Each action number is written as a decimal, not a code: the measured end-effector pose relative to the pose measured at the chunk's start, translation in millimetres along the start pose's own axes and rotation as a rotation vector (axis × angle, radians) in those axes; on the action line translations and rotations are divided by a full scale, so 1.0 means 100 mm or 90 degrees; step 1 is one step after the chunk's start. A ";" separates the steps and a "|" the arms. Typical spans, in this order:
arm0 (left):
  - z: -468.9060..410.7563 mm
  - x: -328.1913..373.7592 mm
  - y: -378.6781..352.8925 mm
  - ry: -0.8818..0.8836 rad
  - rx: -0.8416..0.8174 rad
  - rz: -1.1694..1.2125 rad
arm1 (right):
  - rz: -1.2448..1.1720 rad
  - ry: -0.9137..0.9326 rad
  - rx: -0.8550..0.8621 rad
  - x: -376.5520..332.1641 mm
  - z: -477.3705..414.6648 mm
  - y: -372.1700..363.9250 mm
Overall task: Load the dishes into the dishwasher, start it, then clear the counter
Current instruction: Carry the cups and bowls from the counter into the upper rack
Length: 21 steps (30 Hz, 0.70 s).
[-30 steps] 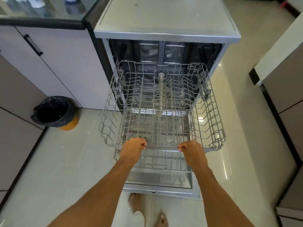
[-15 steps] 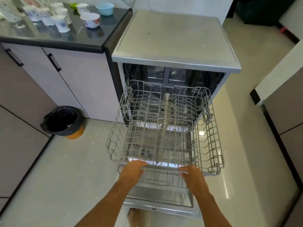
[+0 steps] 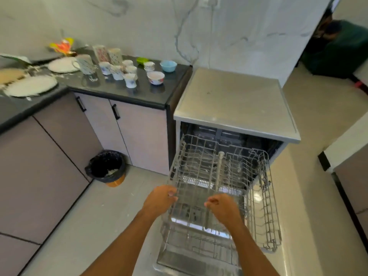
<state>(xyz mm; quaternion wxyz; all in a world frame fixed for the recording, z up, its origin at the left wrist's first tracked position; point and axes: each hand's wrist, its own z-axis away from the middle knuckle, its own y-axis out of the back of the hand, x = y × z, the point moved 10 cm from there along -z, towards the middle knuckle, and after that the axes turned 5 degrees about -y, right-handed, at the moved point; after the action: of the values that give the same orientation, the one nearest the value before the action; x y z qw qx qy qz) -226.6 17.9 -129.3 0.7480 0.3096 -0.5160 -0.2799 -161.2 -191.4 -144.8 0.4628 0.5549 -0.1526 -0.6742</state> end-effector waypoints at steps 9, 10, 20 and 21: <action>-0.24 -0.60 1.81 0.006 0.168 0.126 | -0.028 0.122 0.049 -1.94 -0.82 -0.04; -0.27 -0.69 1.99 0.007 0.180 0.129 | -0.039 0.126 0.058 -2.12 -0.89 -0.05; -0.67 -1.69 3.61 -0.014 0.243 0.099 | -0.114 0.164 0.098 -3.78 -1.56 -0.42; -0.75 -1.76 3.71 -0.016 0.247 0.095 | -0.123 0.167 0.104 -3.89 -1.64 -0.44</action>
<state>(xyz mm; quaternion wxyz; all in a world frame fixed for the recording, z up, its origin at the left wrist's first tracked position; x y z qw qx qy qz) -173.4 402.5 23.3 0.6866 0.4053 -0.5910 -0.1227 -53.0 190.9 4.4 0.3656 0.6857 -0.0912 -0.6227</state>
